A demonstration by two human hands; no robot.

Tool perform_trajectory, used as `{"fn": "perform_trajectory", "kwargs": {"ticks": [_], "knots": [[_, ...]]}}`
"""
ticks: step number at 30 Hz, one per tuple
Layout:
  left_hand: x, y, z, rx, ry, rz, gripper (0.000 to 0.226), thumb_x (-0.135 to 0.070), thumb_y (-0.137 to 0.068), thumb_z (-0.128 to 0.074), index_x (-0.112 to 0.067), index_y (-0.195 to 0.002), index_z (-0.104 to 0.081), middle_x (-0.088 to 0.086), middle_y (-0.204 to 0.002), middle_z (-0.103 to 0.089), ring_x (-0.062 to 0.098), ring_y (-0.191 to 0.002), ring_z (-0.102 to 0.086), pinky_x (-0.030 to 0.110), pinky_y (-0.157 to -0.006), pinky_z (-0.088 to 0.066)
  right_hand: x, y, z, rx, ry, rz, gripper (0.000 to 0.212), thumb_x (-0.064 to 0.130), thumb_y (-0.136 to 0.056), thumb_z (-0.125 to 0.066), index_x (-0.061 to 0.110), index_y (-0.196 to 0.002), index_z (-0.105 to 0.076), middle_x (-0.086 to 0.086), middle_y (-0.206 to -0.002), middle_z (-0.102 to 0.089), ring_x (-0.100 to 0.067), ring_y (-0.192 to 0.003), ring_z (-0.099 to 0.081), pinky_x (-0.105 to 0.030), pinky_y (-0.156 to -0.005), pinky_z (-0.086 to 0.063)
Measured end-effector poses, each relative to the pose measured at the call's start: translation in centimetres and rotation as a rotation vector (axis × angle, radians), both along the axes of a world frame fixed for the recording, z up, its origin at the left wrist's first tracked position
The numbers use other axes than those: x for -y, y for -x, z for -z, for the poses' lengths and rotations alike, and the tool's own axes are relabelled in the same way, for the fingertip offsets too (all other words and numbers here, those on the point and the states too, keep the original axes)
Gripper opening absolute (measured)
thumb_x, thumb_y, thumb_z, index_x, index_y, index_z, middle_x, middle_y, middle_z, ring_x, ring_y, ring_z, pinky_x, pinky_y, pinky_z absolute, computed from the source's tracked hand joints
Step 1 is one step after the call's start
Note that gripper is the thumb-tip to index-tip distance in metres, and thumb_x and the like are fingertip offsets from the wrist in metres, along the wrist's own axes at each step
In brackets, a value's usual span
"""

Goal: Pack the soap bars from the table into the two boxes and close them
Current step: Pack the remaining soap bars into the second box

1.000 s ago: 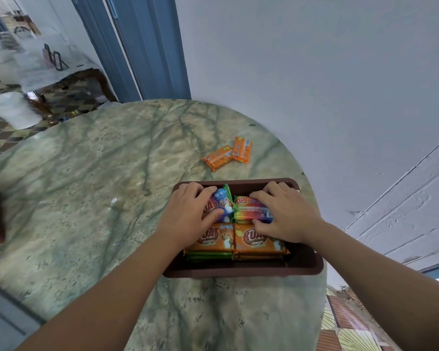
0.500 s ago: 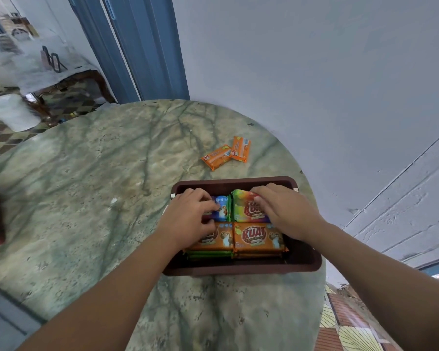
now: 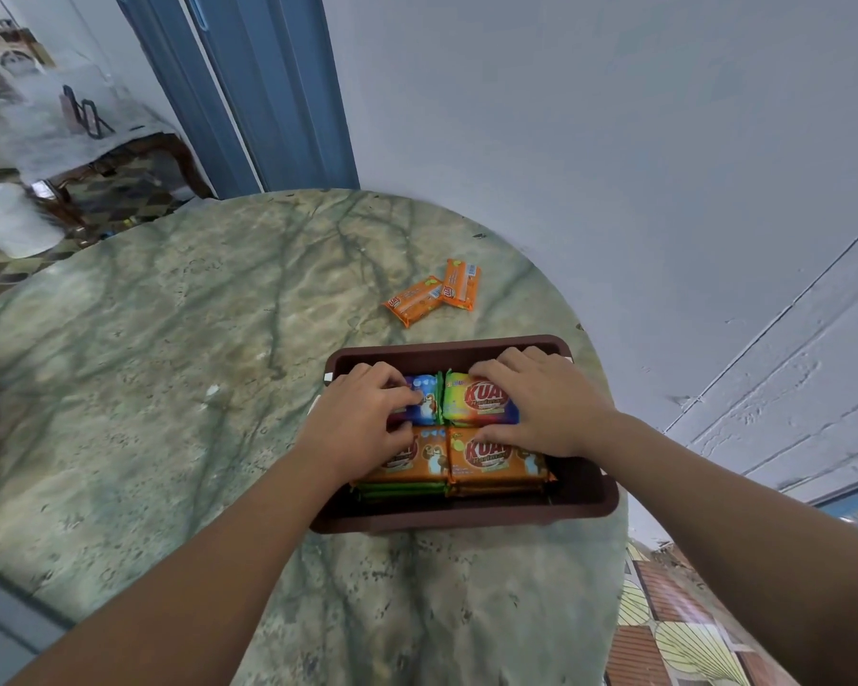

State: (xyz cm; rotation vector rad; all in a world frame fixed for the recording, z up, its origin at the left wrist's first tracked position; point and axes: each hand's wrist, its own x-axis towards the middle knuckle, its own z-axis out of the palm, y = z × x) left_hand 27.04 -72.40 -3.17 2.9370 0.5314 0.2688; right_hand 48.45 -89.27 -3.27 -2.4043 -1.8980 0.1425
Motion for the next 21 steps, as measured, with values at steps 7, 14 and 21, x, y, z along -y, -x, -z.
{"fn": "perform_trajectory", "kwargs": {"ticks": [7, 14, 21], "knots": [[-0.05, 0.01, 0.20, -0.003, -0.016, 0.041, 0.037, -0.038, -0.090, -0.067, -0.031, -0.126, -0.070, -0.009, -0.123, -0.060, 0.015, -0.107, -0.052, 0.038, -0.089, -0.050, 0.05, -0.02, -0.39, 0.014, 0.014, -0.067, 0.062, 0.069, -0.096, -0.049, 0.048, -0.153, -0.037, 0.014, -0.140, -0.049, -0.015, -0.122, -0.045, -0.036, -0.098, -0.039], [-0.09, -0.05, 0.33, -0.002, -0.018, 0.050, 0.039, -0.041, -0.092, -0.066, -0.032, -0.129, -0.069, -0.009, -0.125, -0.059, 0.014, -0.108, -0.051, 0.035, -0.088, -0.049, -0.05, 0.10, -0.58, 0.005, 0.022, -0.041, 0.064, 0.071, -0.094, -0.049, 0.050, -0.153, -0.035, 0.014, -0.141, -0.047, -0.014, -0.126, -0.042, -0.035, -0.102, -0.038], [0.52, 0.05, 0.00, 0.074, 0.052, -0.006, 0.047, -0.056, -0.089, -0.054, -0.029, -0.125, -0.067, -0.010, -0.114, -0.056, 0.010, -0.105, -0.048, 0.031, -0.087, -0.048, 0.48, 0.52, -0.57, -0.087, -0.117, 0.047, 0.066, 0.076, -0.093, -0.042, 0.040, -0.148, -0.047, 0.009, -0.131, -0.050, -0.014, -0.121, -0.047, -0.034, -0.100, -0.044]]}}
